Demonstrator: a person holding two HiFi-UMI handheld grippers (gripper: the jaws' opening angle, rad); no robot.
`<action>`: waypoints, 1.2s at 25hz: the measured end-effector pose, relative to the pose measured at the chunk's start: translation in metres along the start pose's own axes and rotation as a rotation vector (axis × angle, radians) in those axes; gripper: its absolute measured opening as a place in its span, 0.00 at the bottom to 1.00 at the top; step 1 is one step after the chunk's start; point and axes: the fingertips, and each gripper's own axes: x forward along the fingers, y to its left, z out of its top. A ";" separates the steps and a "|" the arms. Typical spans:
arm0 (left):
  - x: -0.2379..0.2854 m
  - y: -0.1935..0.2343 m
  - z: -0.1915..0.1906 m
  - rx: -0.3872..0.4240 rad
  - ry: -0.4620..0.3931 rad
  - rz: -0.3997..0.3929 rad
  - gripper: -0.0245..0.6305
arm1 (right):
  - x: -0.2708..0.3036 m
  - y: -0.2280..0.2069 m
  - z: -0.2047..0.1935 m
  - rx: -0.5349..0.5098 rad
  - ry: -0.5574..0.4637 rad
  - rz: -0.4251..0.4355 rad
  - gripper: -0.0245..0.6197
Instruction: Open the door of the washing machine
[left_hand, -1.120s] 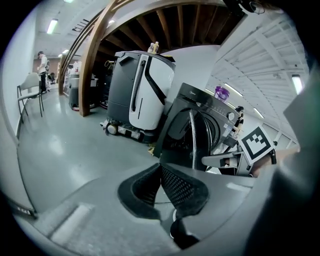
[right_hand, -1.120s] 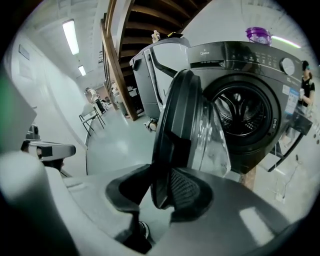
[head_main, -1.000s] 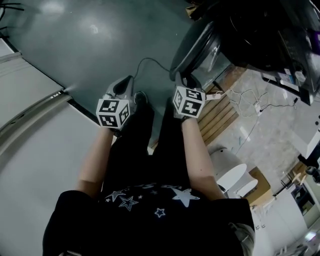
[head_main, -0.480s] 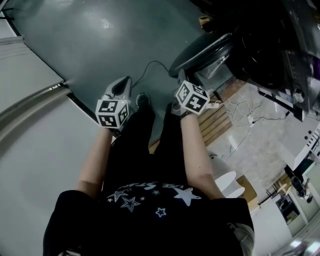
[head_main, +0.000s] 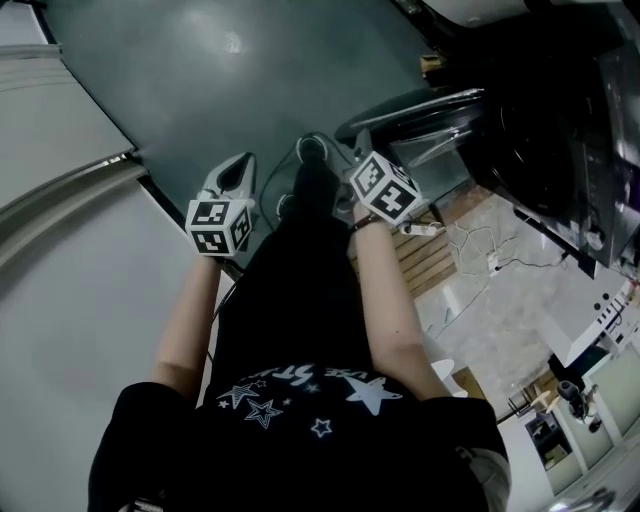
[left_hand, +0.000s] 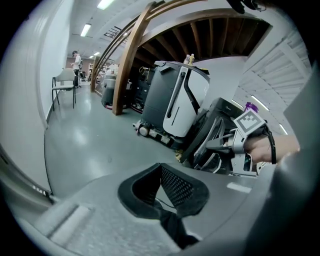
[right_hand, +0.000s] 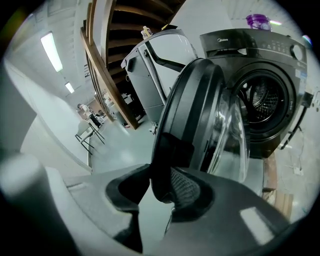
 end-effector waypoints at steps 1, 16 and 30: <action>0.002 0.004 0.000 -0.005 0.002 0.010 0.06 | 0.007 0.007 0.004 0.003 -0.001 0.014 0.24; 0.023 0.063 0.059 -0.089 -0.030 0.129 0.06 | 0.103 0.096 0.084 0.046 -0.036 0.043 0.21; 0.054 0.102 0.088 -0.151 -0.014 0.179 0.06 | 0.171 0.125 0.160 0.025 -0.077 0.007 0.18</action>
